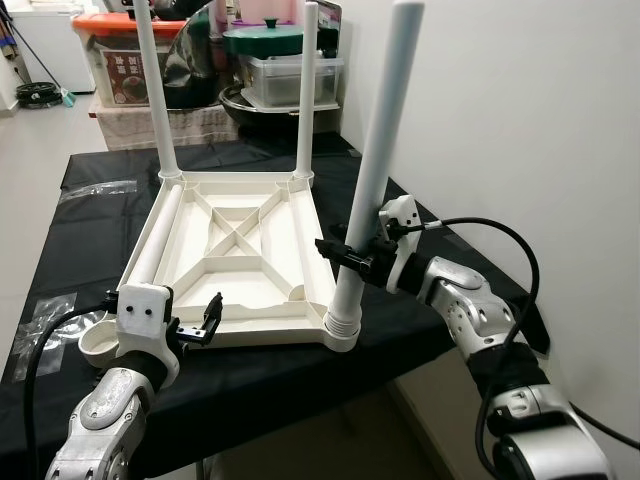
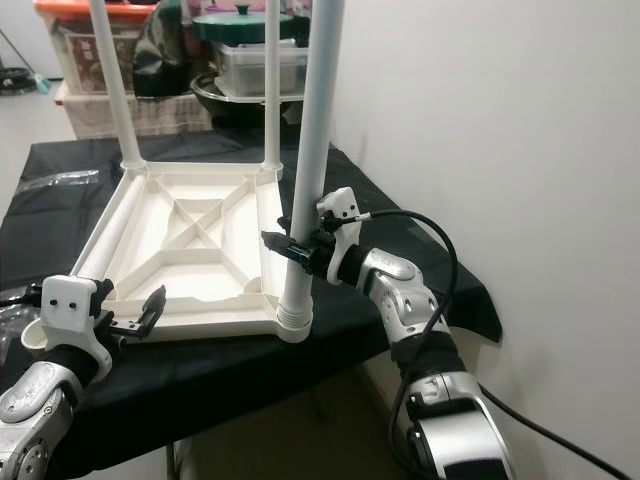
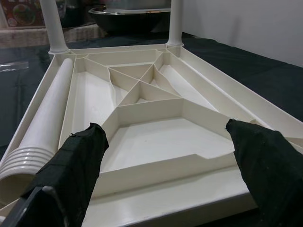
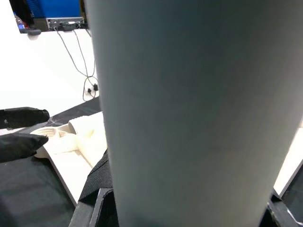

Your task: Building children table

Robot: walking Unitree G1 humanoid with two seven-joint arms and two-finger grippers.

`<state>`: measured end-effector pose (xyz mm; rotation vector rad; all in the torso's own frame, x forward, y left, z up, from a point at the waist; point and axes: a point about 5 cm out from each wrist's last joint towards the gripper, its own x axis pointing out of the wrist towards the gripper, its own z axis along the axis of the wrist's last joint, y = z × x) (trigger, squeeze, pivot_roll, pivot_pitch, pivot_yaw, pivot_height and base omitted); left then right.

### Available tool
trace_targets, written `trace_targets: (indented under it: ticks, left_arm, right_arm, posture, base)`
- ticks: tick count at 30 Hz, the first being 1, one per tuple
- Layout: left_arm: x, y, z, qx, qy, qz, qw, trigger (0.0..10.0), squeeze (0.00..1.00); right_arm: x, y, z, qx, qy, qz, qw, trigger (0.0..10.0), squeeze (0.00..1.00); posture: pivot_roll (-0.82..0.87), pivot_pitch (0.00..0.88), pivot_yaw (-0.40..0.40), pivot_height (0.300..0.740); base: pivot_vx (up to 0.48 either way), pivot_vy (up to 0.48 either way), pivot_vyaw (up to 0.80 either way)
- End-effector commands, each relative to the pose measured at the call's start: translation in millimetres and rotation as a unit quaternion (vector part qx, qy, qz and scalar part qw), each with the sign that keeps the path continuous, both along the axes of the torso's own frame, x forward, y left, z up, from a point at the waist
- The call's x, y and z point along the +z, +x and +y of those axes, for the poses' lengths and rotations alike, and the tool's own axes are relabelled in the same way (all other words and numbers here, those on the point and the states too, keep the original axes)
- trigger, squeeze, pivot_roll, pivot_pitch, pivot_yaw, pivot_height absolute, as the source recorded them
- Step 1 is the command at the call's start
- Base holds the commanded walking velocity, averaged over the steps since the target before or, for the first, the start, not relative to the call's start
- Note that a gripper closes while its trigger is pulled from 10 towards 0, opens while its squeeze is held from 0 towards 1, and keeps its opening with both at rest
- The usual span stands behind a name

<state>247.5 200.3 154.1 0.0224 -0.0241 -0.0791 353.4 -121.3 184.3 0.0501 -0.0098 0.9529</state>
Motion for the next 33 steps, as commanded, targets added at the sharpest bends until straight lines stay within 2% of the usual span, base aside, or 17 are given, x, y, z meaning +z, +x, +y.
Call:
trace_targets:
  ticks: [1, 4, 8, 9, 14, 17, 19, 20, 23, 27, 33]
  left_arm:
    - [-1, -0.7, 0.1, 0.000, -0.004, 0.005, 1.000, 10.0, 0.00]
    - [-1, -0.5, 0.0, 0.000, -0.004, 0.004, 1.000, 10.0, 0.00]
    - [-1, -0.1, 0.4, 0.001, -0.006, 0.003, 1.000, 10.0, 0.00]
    - [-1, -0.1, 0.4, 0.001, -0.006, 0.003, 1.000, 10.0, 0.00]
    - [-1, -0.5, -0.3, 0.000, -0.013, 0.004, 1.000, 10.0, 0.00]
    - [-1, -0.8, -0.3, 0.001, -0.016, 0.004, 1.000, 10.0, 0.00]
    - [-2, -1.2, -1.2, 0.002, -0.018, 0.005, 1.000, 10.0, 0.00]
    - [-2, -1.2, -1.2, 0.002, -0.018, 0.005, 1.000, 10.0, 0.00]
    - [-3, -1.2, -1.3, 0.006, -0.023, 0.003, 1.000, 10.0, 0.00]
    - [-3, -1.6, -2.3, 0.008, -0.024, 0.002, 1.000, 10.0, 0.00]
    - [-4, -5.4, 0.9, 0.017, -0.021, 0.002, 1.000, 10.0, 0.00]
  right_arm:
    - [-22, -8.7, 6.0, 0.010, -0.024, 0.036, 0.999, 10.0, 0.00]
    - [-23, -9.9, 7.8, 0.010, -0.028, 0.029, 0.999, 10.0, 0.00]
    - [-22, -15.9, 14.8, 0.030, -0.052, -0.005, 0.998, 10.0, 0.00]
    - [-22, -15.9, 14.8, 0.030, -0.052, -0.005, 0.998, 10.0, 0.00]
    - [-24, -24.2, 13.8, 0.109, -0.043, 0.017, 0.993, 10.0, 0.00]
    - [-24, -26.2, 12.5, 0.122, -0.040, 0.023, 0.991, 10.0, 0.00]
    - [-24, -27.3, 7.2, 0.183, -0.057, 0.051, 0.980, 10.0, 0.00]
    - [-24, -27.3, 7.2, 0.183, -0.057, 0.051, 0.980, 10.0, 0.00]
    - [-20, -25.1, 0.5, 0.248, -0.054, 0.088, 0.963, 10.0, 0.00]
    - [-16, -17.5, -1.4, 0.258, -0.038, 0.086, 0.962, 10.0, 0.00]
    - [-11, -10.3, 4.9, 0.246, -0.017, 0.058, 0.967, 10.0, 0.00]
  posture:
    - [0.08, 0.000, -0.080, 0.740]
    - [0.08, 0.000, -0.080, 0.740]
    - [0.08, 0.000, -0.080, 0.740]
    - [0.08, 0.000, -0.080, 0.740]
    - [0.09, 0.000, -0.092, 0.740]
    - [0.09, 0.000, -0.092, 0.740]
    - [0.09, 0.000, -0.105, 0.740]
    - [0.09, 0.000, -0.105, 0.740]
    - [0.10, 0.000, -0.116, 0.740]
    - [0.11, 0.000, -0.129, 0.740]
    - [0.12, 0.000, -0.139, 0.740]
  base:
    - [0.000, 0.000, 0.00]
    - [0.000, 0.000, 0.00]
    - [0.000, 0.000, 0.00]
    - [0.000, 0.000, 0.00]
    - [0.000, 0.000, 0.00]
    - [0.000, 0.000, 0.00]
    - [0.000, 0.000, 0.00]
    - [0.000, 0.000, 0.00]
    - [0.000, 0.000, 0.00]
    - [0.000, 0.000, 0.00]
    - [0.000, 0.000, 0.00]
